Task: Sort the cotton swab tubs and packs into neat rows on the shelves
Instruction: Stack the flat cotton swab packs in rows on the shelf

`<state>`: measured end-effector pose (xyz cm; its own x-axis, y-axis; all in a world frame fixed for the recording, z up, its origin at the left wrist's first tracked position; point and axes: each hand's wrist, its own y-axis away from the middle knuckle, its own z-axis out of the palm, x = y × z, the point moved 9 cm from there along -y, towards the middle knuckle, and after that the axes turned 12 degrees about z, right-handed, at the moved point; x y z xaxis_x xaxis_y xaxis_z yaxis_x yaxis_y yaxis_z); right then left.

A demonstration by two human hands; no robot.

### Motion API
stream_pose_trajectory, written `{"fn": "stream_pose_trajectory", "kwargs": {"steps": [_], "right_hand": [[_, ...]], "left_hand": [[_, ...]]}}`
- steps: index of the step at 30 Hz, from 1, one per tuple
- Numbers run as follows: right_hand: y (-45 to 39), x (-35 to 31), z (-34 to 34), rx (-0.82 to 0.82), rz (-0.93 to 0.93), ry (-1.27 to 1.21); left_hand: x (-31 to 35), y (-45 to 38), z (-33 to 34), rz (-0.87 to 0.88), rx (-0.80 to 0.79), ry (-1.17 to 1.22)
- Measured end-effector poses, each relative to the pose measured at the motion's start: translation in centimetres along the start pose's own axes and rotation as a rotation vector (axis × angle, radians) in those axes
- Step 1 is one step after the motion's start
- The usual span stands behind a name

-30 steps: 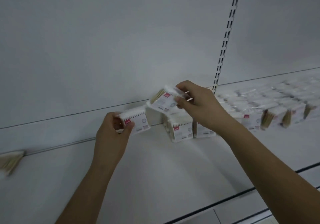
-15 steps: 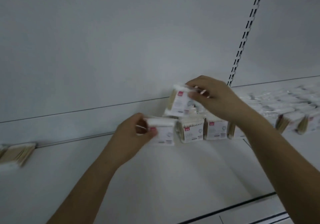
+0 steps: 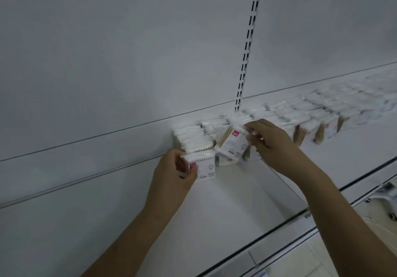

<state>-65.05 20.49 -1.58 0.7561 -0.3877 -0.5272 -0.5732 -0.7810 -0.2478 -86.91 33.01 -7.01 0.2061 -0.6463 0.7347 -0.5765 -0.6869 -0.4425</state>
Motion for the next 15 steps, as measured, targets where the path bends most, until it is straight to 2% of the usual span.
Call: {"fn": "stream_pose_trajectory", "kwargs": {"steps": [5,10,15], "right_hand": [[0.1,0.1,-0.1,-0.032,-0.046,0.038],[0.9,-0.3,1.6,0.006,-0.038,-0.024],[0.7,-0.8,3.1,0.05,-0.032,0.031]], "left_hand": [[-0.2,0.9,1.4,-0.046,0.003,0.031],[-0.4,1.1,1.7,-0.07,0.016,0.076],[-0.6,0.5,1.6,-0.058,0.016,0.051]]}}
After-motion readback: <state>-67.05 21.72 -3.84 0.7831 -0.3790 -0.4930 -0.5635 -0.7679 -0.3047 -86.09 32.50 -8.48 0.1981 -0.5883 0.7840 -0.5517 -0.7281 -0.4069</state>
